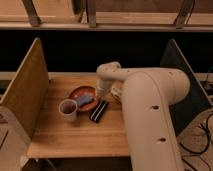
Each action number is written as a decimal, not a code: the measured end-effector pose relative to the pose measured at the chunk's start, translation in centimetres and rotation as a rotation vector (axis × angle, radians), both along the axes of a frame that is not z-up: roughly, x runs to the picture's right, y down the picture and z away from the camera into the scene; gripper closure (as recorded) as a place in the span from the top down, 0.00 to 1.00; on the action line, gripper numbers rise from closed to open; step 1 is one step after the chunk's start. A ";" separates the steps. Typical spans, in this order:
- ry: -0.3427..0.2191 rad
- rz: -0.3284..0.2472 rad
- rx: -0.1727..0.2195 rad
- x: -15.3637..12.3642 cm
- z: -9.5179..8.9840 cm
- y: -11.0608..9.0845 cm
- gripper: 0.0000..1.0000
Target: Drag the ceramic bowl in a circle
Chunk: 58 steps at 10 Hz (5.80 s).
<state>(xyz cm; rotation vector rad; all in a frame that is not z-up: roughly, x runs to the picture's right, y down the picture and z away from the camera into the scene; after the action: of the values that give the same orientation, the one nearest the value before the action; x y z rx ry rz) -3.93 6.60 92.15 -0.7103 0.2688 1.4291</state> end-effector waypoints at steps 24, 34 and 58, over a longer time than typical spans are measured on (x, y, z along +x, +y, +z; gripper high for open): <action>0.273 -0.172 0.035 7.1 0.8 -3.1 0.00; 0.084 -0.234 0.021 -0.2 3.5 -3.4 0.00; 0.087 -0.208 -0.035 1.0 3.2 -4.6 0.06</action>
<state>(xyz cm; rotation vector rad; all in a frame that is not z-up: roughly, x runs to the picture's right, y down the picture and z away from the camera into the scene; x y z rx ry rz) -2.91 1.99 95.37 -0.6304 0.4244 1.2610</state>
